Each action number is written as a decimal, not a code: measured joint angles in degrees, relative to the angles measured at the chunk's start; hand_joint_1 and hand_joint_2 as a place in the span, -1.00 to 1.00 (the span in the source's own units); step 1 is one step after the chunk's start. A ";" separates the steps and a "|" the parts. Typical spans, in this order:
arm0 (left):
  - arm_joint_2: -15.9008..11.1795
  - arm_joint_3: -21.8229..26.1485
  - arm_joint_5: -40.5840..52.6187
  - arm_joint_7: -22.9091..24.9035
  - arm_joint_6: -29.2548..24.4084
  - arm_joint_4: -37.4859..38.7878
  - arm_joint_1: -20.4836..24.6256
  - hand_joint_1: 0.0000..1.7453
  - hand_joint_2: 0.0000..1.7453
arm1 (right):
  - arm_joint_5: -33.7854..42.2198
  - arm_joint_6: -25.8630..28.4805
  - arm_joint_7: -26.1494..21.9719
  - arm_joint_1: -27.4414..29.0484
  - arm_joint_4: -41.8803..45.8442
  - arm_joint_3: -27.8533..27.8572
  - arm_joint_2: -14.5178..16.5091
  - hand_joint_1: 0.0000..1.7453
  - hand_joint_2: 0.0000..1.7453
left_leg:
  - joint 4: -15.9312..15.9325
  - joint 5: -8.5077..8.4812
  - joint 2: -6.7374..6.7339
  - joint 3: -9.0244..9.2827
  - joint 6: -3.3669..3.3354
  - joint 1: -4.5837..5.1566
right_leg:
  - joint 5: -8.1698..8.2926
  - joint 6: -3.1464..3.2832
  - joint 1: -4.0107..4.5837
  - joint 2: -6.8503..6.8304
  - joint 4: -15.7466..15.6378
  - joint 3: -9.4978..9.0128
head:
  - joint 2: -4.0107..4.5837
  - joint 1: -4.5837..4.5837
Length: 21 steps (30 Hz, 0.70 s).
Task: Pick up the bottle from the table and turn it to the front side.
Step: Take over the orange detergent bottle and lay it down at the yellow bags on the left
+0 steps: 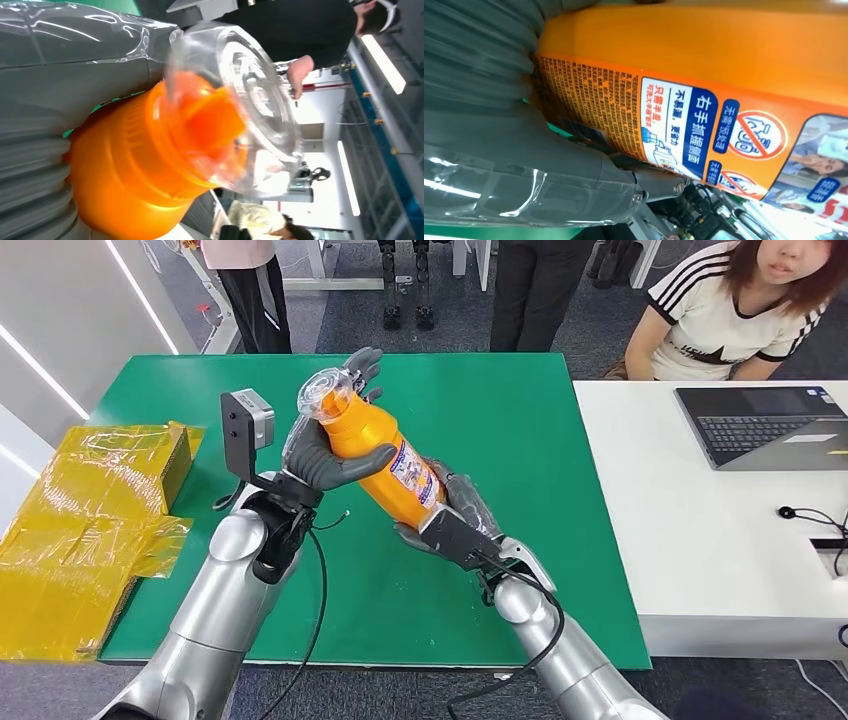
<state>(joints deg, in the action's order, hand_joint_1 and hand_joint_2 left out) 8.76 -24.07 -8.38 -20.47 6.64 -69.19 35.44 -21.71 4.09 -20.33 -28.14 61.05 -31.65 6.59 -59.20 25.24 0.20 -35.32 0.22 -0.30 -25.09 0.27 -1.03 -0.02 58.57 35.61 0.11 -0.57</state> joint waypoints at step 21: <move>-1.62 -1.44 -28.34 10.63 10.72 3.60 1.35 1.00 1.00 | 1.22 3.33 -0.11 1.91 1.41 -1.29 -3.26 0.38 1.00 | 0.01 0.01 -0.08 -0.02 0.00 -0.01 | 0.00 0.00 0.01 0.08 0.00 0.06 | 0.00 0.00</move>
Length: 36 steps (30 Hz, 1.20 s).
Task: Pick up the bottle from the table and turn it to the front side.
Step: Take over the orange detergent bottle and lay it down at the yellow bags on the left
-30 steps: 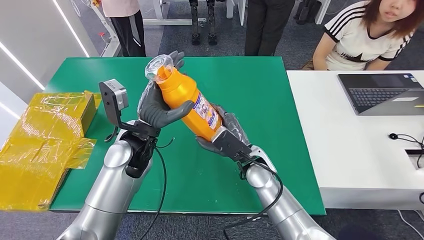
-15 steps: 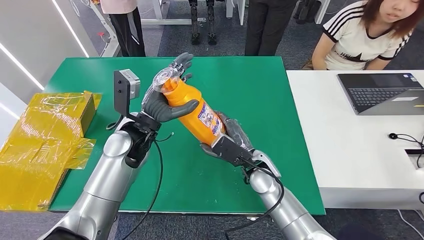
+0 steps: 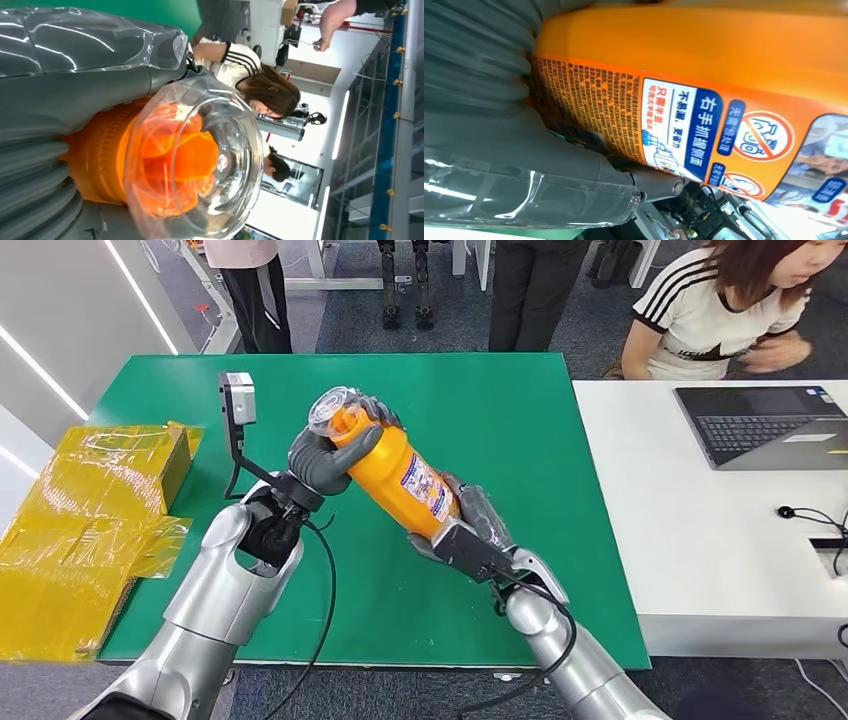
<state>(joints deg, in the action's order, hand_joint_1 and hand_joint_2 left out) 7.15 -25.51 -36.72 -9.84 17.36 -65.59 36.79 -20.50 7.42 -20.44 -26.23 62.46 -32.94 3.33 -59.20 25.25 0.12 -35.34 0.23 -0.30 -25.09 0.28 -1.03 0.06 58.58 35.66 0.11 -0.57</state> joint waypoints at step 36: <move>-5.28 -1.34 66.97 -15.43 -41.47 3.87 5.21 1.00 1.00 | 3.59 -0.13 -1.84 5.90 9.32 5.41 -4.84 -1.00 1.00 | 0.00 0.00 -0.03 -0.02 0.00 -0.01 | 0.01 0.01 0.01 0.01 0.02 0.03 | 0.00 0.00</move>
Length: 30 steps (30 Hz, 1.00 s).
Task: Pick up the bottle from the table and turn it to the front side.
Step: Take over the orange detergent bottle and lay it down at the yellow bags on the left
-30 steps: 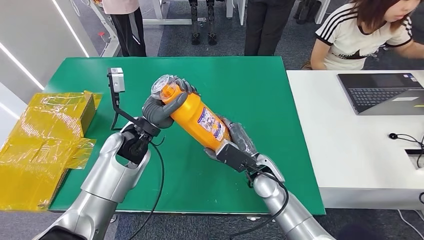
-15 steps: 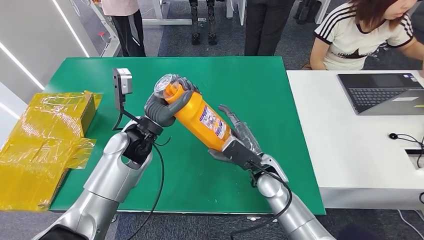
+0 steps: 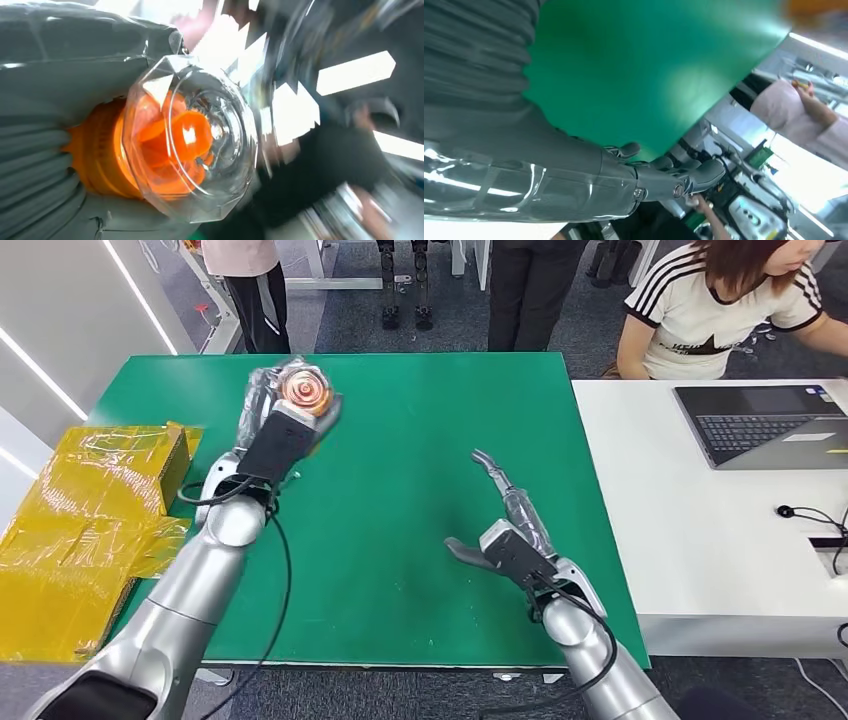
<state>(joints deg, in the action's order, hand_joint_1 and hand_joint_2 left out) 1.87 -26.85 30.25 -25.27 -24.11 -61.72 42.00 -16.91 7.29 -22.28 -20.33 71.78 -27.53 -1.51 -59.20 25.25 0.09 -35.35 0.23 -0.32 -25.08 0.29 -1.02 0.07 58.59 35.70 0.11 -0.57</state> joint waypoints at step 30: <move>-17.60 -22.65 59.51 26.57 3.34 13.34 8.69 1.00 1.00 | 0.69 2.92 -4.65 16.52 20.63 6.76 -5.44 -1.00 1.00 | 0.06 0.03 -0.05 -0.08 0.04 -0.01 | -0.04 0.01 0.01 0.05 0.00 0.06 | 0.00 0.01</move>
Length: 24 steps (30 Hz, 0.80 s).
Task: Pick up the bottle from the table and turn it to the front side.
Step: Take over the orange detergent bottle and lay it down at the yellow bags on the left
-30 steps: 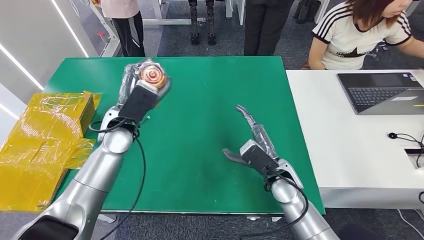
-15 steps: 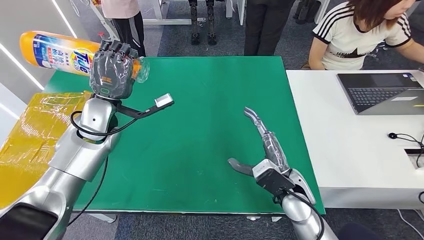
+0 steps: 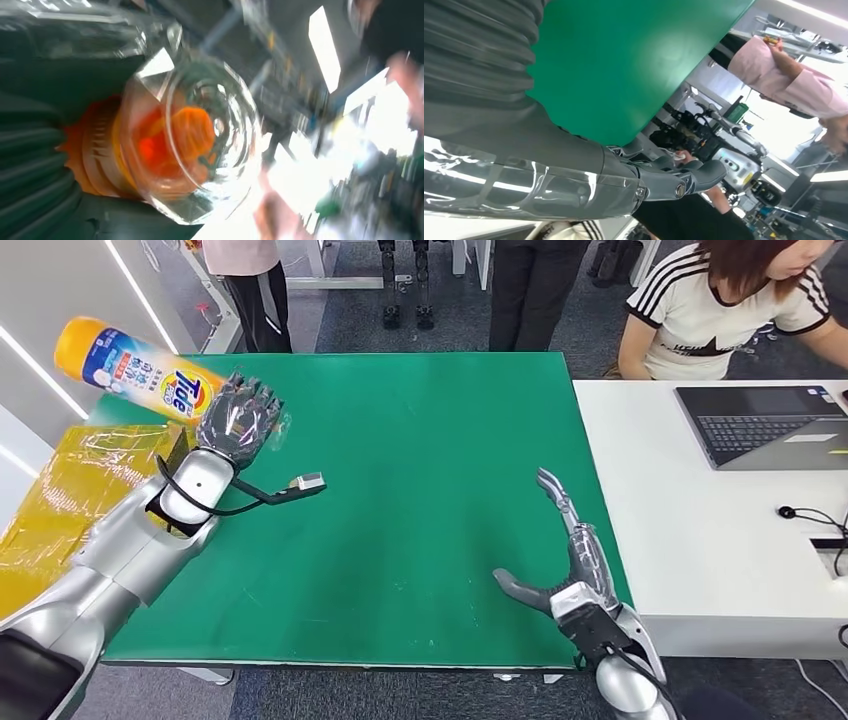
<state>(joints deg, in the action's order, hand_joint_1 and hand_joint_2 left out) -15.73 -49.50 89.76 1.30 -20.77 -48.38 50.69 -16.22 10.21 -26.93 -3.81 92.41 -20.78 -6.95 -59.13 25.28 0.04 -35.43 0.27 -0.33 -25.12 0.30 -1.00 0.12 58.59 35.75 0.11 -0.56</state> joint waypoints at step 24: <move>-1.66 9.11 -0.72 -1.26 11.81 11.61 -9.06 1.00 1.00 | -3.96 -3.03 -0.13 5.85 3.68 4.28 2.21 -1.00 1.00 | 0.03 0.04 -0.06 -0.05 0.07 -0.14 | -0.04 0.09 0.11 0.07 0.00 0.10 | 0.00 -0.01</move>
<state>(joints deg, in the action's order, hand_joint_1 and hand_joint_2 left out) -17.39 -40.39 89.05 0.04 -8.96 -36.78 41.63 -20.17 7.18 -27.06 2.04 96.08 -16.49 -4.74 -59.10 25.31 -0.03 -35.48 0.34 -0.47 -25.16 0.40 -0.89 0.19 58.59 35.86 0.11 -0.57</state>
